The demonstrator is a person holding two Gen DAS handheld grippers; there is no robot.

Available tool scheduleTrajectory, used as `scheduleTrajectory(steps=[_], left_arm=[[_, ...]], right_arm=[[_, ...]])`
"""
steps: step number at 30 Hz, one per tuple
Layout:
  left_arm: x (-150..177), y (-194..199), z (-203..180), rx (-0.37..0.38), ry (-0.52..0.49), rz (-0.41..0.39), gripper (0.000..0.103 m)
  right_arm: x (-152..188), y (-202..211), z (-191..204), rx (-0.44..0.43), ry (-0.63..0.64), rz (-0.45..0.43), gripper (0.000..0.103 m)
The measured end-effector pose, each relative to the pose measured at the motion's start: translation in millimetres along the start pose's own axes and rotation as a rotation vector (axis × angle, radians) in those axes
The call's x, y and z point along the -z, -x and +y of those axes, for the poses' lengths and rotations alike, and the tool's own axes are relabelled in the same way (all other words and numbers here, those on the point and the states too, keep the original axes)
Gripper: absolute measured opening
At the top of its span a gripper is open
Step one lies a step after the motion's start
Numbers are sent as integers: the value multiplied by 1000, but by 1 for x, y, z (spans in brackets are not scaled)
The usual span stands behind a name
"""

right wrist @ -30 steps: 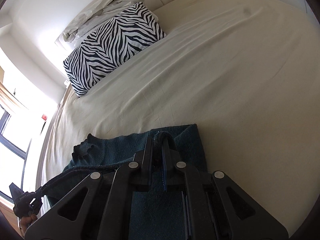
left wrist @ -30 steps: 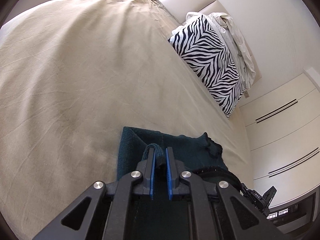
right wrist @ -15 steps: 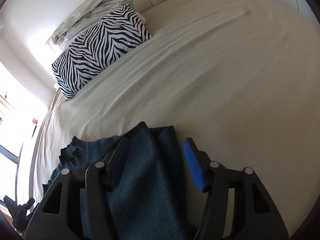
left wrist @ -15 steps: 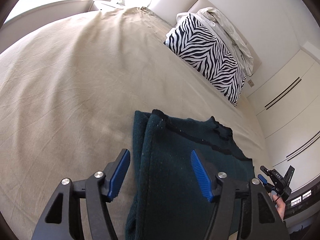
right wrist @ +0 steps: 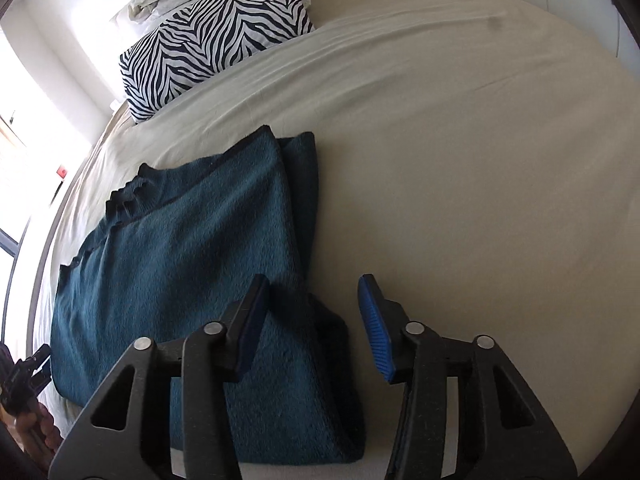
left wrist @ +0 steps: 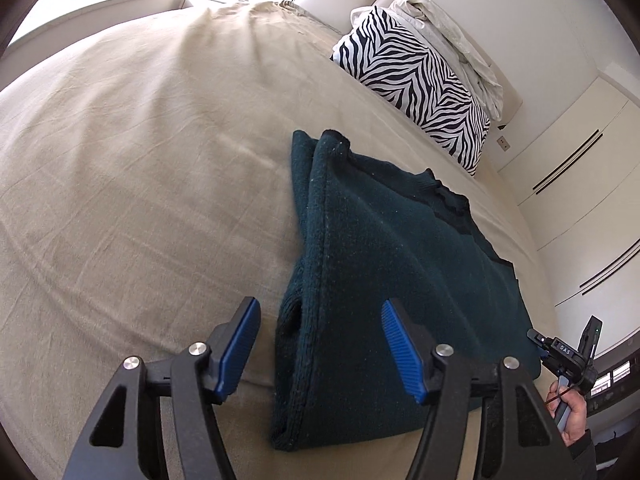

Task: Fold small clothes
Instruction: 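Open both grippers and press the folded sweater flat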

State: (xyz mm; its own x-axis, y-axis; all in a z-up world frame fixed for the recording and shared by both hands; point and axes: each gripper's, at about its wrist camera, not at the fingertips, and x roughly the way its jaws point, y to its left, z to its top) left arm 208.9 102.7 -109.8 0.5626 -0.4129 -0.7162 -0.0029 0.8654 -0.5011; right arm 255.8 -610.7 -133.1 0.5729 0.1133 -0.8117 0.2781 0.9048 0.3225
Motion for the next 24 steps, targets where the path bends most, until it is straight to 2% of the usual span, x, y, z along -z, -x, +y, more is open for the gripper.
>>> scheduleTrajectory(steps=[5, 6, 8, 14, 20, 24], left_arm=[[5, 2, -6, -5, -22, -3, 65], [5, 3, -7, -2, -23, -4, 65], [6, 1, -8, 2, -22, 4, 63], [6, -3, -3, -10, -11, 23, 46], [7, -4, 0, -16, -30, 33, 42], [8, -6, 0, -27, -44, 37, 42]], right_arm=[[20, 17, -2, 2, 19, -14, 27], [20, 19, -1, 5, 26, -15, 23], [24, 25, 3, 17, 52, -26, 7], [25, 34, 5, 36, 75, -30, 5], [34, 45, -8, 30, 46, -34, 4], [40, 36, -21, 17, 13, -9, 4]])
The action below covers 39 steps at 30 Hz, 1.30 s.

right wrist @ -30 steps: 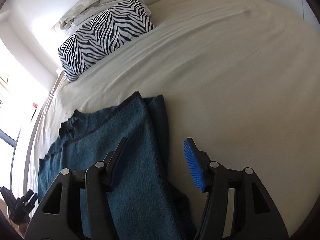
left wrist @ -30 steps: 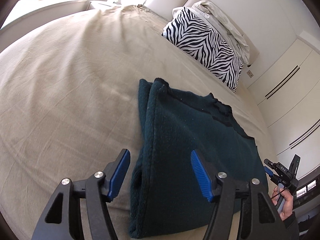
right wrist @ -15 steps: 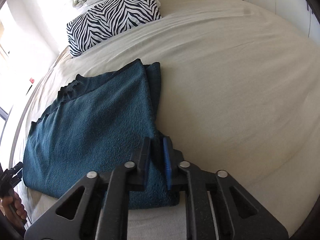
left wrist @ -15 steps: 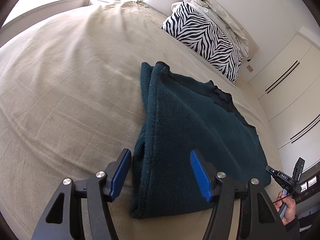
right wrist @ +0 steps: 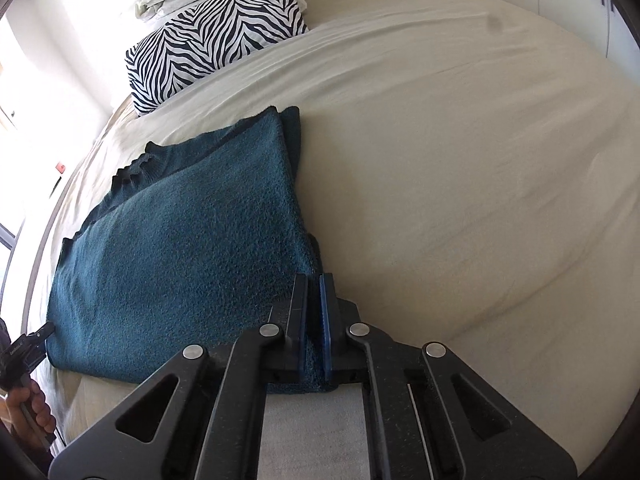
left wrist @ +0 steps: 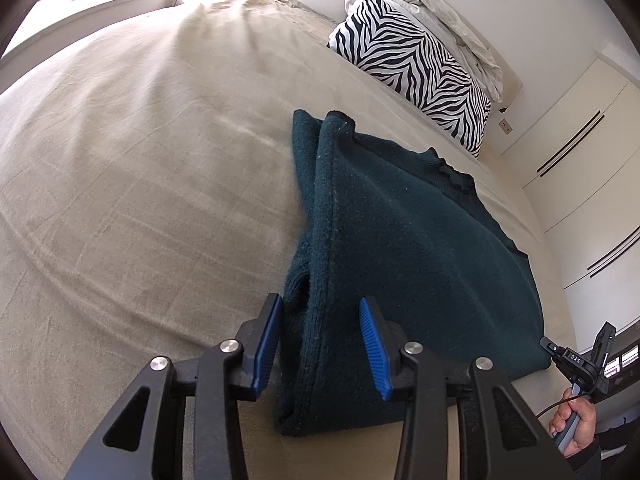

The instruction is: Fold small clothes

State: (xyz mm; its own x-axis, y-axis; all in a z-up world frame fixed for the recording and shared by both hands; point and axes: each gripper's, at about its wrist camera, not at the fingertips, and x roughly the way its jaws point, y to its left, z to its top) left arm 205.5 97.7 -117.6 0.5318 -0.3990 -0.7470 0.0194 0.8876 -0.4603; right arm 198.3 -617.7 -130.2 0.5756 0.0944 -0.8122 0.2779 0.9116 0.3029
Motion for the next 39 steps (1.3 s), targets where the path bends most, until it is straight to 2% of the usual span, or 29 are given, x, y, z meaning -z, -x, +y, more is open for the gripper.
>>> scheduleTrajectory(steps=[5, 9, 11, 15, 19, 21, 23, 25, 27, 28, 29, 31, 33, 39], left_arm=[[-1, 5, -2, -11, -5, -3, 40], [-5, 20, -13, -29, -45, -55, 38], [-12, 24, -25, -30, -82, -76, 38], [-32, 21, -50, -49, -144, -117, 38], [-59, -5, -83, -96, -231, -121, 45], [-72, -25, -100, -139, -279, -117, 46], [-85, -49, -110, -216, -322, -110, 55], [-94, -70, -109, -286, -333, -103, 56], [-97, -97, -94, -345, -310, -29, 57], [-94, -105, -83, -332, -295, -4, 57], [-89, -105, -78, -317, -310, -33, 59], [-80, -103, -79, -336, -361, -61, 59], [-78, -100, -77, -336, -348, -70, 59], [-77, -97, -74, -323, -328, -80, 59]], right_arm=[[-1, -7, -9, -49, -47, -15, 6], [-1, -4, -9, -56, -53, -11, 7], [-2, 2, -7, -36, -56, -13, 14], [-8, 22, 10, -14, -21, -88, 14], [-21, 25, 42, -102, 10, -98, 14], [-27, 15, 65, -167, 27, -73, 14], [-33, 1, 89, -231, 44, -47, 14], [-39, -16, 116, -284, 70, -25, 14], [-44, -36, 140, -320, 92, -1, 14], [-46, -48, 150, -335, 92, 19, 14], [-48, -61, 158, -346, 86, 42, 14], [-51, -83, 169, -352, 76, 73, 14], [-56, -99, 174, -349, 60, 87, 14], [-71, -118, 173, -385, -14, 88, 14]])
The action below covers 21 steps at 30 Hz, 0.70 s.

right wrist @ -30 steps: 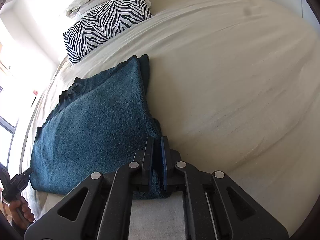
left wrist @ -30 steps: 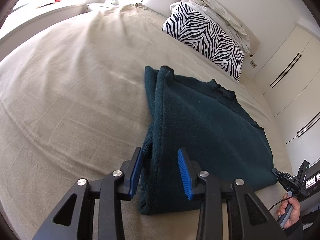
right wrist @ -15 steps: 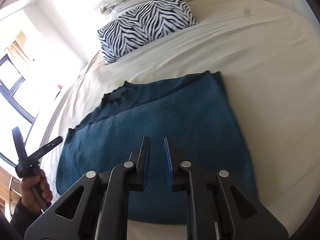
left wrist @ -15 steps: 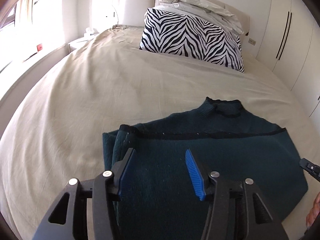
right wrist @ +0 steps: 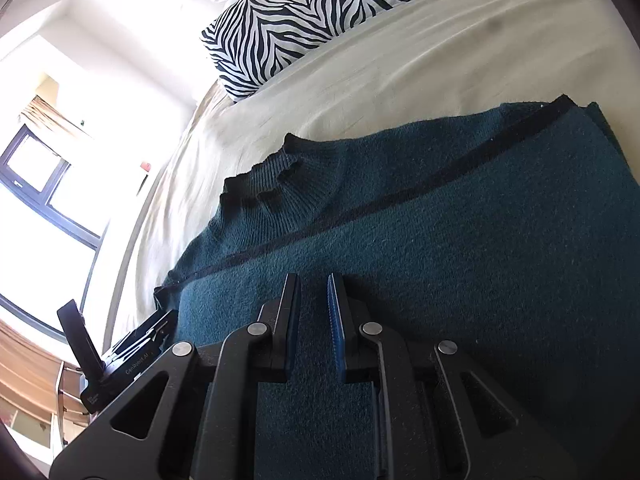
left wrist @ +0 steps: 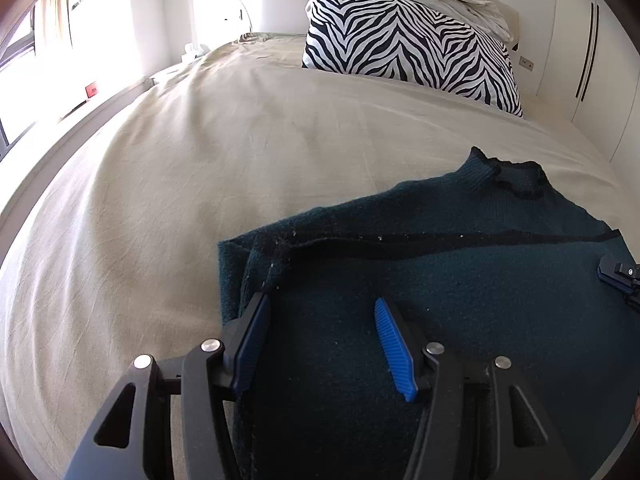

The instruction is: Fold small clothes

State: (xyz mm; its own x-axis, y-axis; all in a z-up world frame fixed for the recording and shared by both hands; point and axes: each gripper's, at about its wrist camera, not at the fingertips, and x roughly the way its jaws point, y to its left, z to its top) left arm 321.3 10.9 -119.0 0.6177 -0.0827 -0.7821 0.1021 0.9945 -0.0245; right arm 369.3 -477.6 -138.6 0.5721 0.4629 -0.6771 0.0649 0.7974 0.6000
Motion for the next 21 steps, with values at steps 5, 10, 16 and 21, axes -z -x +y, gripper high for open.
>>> scheduleTrajectory(steps=[5, 10, 16, 21], left_arm=[[2, 0, 1, 9, 2, -8, 59], [4, 1, 0, 7, -2, -18, 59], [5, 1, 1, 13, -1, -29, 59], [6, 16, 1, 27, 22, -21, 58]], right_arm=[[-8, 5, -34, -50, -76, -29, 13], [-17, 35, -86, 9, -222, -146, 13], [-19, 75, -118, 153, -329, -271, 14], [9, 75, -64, -35, -235, -166, 14]])
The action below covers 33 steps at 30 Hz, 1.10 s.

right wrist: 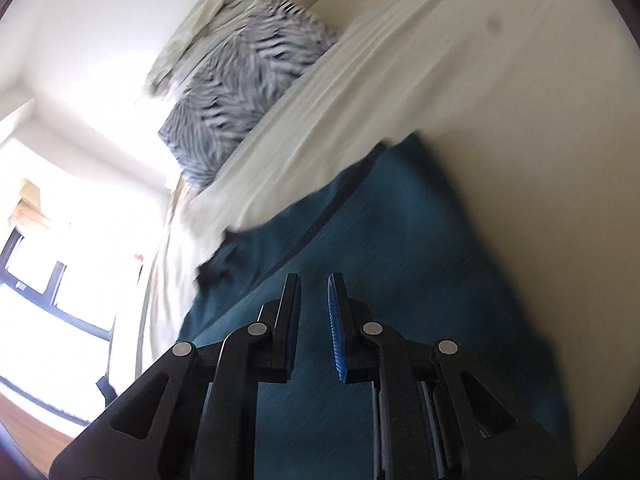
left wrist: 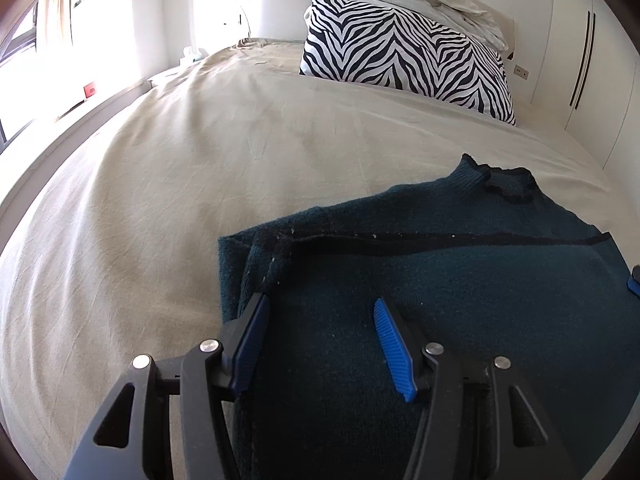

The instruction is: Fold small clothes

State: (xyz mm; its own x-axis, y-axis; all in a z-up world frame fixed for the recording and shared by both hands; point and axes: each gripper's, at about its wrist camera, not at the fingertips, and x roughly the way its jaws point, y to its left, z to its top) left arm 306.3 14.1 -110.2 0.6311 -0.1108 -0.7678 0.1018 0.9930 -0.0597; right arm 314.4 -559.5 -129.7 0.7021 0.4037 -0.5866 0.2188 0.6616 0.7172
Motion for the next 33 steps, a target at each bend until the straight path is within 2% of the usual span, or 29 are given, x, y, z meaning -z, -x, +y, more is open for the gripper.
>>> scheduleTrajectory(steps=[1, 3, 6, 8, 9, 10, 11, 14, 17, 22, 25, 28, 30, 33], left_arm=[[3, 11, -1, 2, 16, 1, 58], [18, 42, -6, 74, 56, -1, 58], [51, 78, -23, 171, 58, -3, 58], [72, 75, -37, 209, 27, 53, 58], [82, 67, -42, 203, 14, 86, 58], [90, 65, -43, 183, 3, 80, 57], [94, 67, -42, 182, -4, 61, 57], [92, 71, -34, 198, 26, 70, 57], [94, 72, -21, 201, 47, 73, 51], [108, 84, 4, 200, 68, 72, 50], [117, 94, 20, 195, 84, 73, 50], [123, 107, 34, 201, 119, 75, 50], [121, 121, 39, 163, 133, 59, 54], [106, 136, 39, 173, 141, 4, 62]], right_arm=[[18, -7, 19, -54, 45, 63, 14], [57, -20, 54, -149, 135, 182, 14], [111, -46, 79, -260, 152, 332, 14], [136, -66, 77, -239, 141, 406, 14], [144, -74, 71, -213, 129, 437, 14], [151, -77, 65, -218, 110, 437, 13], [148, -74, 59, -244, 94, 419, 13], [130, -52, 39, -216, 27, 357, 13], [103, -23, 0, -175, -47, 240, 12], [77, 42, -69, -104, -192, 29, 12], [66, 81, -103, -56, -267, -65, 13], [58, 117, -119, -1, -305, -137, 14], [56, 138, -119, 37, -288, -166, 15], [55, 145, -93, 2, -238, -150, 31]])
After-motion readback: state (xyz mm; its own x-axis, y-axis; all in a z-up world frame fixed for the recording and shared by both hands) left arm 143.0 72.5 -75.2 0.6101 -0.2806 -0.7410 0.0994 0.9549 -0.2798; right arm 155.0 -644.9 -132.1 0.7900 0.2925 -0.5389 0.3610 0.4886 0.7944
